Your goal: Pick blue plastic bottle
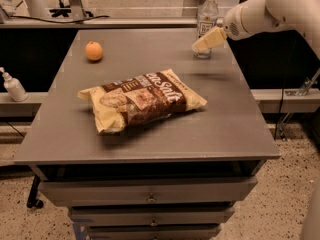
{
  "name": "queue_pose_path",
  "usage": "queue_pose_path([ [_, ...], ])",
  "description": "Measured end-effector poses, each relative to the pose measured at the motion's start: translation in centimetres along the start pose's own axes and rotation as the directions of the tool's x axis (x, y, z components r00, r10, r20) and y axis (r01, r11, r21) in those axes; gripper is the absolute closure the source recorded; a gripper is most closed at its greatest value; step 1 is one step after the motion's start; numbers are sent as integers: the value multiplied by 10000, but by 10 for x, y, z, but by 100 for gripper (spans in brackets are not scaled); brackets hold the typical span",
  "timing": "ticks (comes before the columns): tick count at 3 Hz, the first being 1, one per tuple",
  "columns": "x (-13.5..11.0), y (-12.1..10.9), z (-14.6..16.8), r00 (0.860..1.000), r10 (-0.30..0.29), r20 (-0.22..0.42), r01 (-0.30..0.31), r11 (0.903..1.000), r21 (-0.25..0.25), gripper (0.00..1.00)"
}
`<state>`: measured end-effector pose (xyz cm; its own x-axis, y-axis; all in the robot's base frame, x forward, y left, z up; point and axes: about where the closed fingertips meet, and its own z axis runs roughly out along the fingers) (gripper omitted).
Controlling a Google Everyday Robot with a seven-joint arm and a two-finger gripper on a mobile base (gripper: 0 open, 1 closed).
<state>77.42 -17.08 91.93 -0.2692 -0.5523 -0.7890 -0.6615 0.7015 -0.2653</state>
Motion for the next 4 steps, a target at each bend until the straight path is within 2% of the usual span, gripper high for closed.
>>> queue_pose_path([
  [1,-8,-17,13,9953,421,871,-441,9988,209,0],
  [2,-2,-27,26,9701,1522,1889,-1526,9882,-126,18],
  [3,6,-28,33,9371,2413,2521,-2321,9704,-663,41],
  [4,15,-28,32,9042,3215,2811,-3004,9467,-1163,64],
])
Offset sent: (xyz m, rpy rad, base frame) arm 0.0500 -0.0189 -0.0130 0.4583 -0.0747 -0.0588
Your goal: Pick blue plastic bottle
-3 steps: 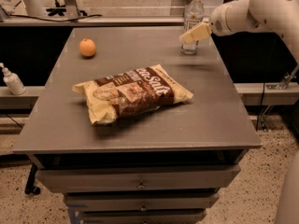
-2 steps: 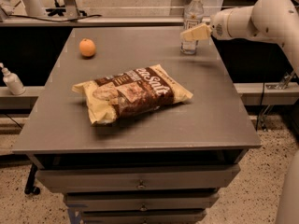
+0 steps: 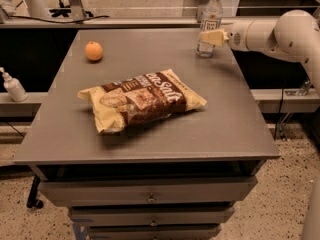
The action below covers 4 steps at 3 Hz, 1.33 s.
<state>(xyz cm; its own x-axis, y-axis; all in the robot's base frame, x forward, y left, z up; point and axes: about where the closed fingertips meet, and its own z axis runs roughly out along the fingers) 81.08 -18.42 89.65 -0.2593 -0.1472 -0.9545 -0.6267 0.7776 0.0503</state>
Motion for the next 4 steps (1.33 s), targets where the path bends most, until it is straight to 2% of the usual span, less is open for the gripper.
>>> queue_pose_path([
  [1,-5,6,-6,9963,718,469,-694,9963,-504,87],
  [2,-36,24,-17,9893,1011,1055,-883,9889,-1193,100],
  [3,-65,44,-34,9827,1182,1429,-926,9804,-1740,100],
  [4,-95,67,-57,9738,1477,1731,-1042,9657,-2377,100],
])
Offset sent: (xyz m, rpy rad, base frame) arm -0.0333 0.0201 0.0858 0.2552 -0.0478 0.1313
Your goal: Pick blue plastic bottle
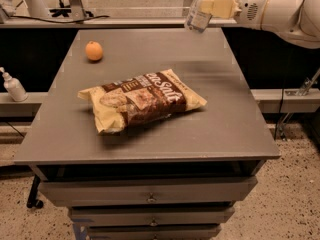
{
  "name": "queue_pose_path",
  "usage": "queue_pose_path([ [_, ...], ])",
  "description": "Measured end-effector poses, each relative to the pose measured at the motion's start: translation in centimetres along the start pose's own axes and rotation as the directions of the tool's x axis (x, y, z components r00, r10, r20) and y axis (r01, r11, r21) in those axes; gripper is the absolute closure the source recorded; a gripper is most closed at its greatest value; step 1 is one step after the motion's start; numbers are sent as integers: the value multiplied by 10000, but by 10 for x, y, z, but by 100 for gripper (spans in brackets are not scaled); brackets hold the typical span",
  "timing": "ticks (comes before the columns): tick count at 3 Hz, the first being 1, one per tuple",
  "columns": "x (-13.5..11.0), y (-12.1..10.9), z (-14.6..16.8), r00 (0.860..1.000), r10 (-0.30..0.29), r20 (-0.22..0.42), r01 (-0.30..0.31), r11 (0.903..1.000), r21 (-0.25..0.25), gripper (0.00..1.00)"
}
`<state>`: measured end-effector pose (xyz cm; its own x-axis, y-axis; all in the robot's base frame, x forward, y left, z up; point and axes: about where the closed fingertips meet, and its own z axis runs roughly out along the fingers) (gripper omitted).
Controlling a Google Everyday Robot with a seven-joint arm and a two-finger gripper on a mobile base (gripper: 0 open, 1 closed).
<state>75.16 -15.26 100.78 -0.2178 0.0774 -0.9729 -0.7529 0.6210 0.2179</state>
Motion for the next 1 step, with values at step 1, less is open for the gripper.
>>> queue_pose_path([
  [1,0,0,0,10000,0,0,0,10000,-2,100],
])
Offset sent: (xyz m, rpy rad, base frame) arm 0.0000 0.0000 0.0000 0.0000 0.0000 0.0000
